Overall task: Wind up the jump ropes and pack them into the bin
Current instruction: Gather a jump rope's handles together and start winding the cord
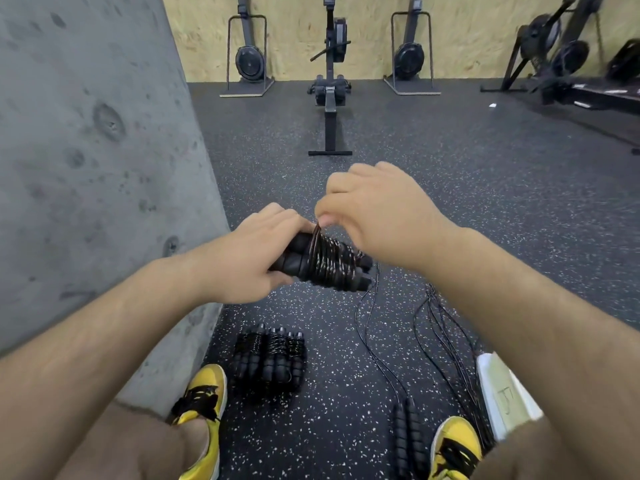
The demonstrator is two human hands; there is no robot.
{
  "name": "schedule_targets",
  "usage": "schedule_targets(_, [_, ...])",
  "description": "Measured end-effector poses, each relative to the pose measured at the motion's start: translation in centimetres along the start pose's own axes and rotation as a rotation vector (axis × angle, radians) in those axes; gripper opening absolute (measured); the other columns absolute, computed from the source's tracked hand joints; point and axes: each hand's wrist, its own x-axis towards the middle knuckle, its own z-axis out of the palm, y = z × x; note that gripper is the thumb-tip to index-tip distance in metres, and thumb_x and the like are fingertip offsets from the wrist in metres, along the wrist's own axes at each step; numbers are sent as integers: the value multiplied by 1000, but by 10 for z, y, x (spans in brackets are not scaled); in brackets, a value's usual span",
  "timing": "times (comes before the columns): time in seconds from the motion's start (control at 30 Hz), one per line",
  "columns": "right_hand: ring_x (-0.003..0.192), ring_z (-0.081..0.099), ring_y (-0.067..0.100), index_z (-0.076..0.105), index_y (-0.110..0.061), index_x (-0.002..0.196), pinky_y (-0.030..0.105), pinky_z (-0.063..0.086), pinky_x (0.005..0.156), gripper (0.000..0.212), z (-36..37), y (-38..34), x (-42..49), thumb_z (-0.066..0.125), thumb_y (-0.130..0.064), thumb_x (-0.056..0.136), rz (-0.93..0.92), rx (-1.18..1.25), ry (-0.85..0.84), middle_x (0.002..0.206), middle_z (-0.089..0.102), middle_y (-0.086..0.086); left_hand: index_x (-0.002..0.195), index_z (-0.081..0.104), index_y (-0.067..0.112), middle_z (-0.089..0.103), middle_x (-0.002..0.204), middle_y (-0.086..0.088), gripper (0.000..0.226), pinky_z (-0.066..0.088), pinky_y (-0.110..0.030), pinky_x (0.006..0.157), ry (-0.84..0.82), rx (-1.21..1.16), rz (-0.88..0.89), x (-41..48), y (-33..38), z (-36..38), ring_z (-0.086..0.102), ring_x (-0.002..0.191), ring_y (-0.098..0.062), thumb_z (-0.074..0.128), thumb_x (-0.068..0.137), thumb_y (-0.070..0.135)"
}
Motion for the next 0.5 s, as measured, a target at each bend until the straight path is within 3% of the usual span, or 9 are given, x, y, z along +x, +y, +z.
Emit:
schedule_targets(0.13, [85, 54, 23, 68, -28, 92, 31, 31, 68, 32, 6, 17, 1, 40, -42, 100, -11, 75, 17, 89, 62, -6, 135, 37, 24, 46, 120, 7, 70, 39, -26, 98, 7, -256, -52, -4, 16, -8, 46, 113, -8, 75, 77, 30])
schedule_targets(0.23, [89, 55, 27, 68, -20, 94, 34, 40, 68, 35, 12, 24, 3, 44, -45, 101, -44, 116, 47, 92, 62, 0, 141, 27, 25, 51, 125, 8, 80, 43, -30, 105, -21, -439, -73, -8, 27, -13, 54, 121, -15, 77, 79, 24])
schedule_targets(0.33, [85, 55, 31, 67, -10, 93, 37, 47, 72, 26, 22, 26, 3, 53, -30, 100, -88, 97, 124, 91, 62, 7, 148, 30, 22, 50, 130, 1, 83, 44, -47, 109, -8, -589, -81, -8, 33, -16, 52, 124, -27, 78, 81, 19])
schedule_targets(0.4, [97, 55, 32, 64, -7, 107, 30, 41, 84, 23, 20, 14, 0, 56, -26, 97, 50, 192, -5, 104, 62, 12, 152, 32, 21, 49, 138, 0, 82, 40, -53, 112, 50, -563, -68, -6, 33, -17, 48, 130, -29, 77, 83, 29])
schedule_targets(0.47, [122, 49, 34, 54, -3, 132, 29, 30, 97, 37, 16, -6, -8, 50, -22, 100, 294, 337, -285, 132, 55, 21, 151, 37, 18, 51, 144, 1, 74, 37, -47, 116, 140, -563, -56, -3, 34, -19, 48, 136, -24, 72, 88, 35])
schedule_targets(0.5, [124, 49, 33, 52, 0, 133, 27, 29, 92, 36, 16, -19, -9, 44, -17, 103, 403, 455, -362, 134, 54, 22, 148, 40, 18, 53, 143, 2, 68, 38, -40, 115, 196, -565, -67, 0, 36, -20, 50, 135, -18, 69, 89, 38])
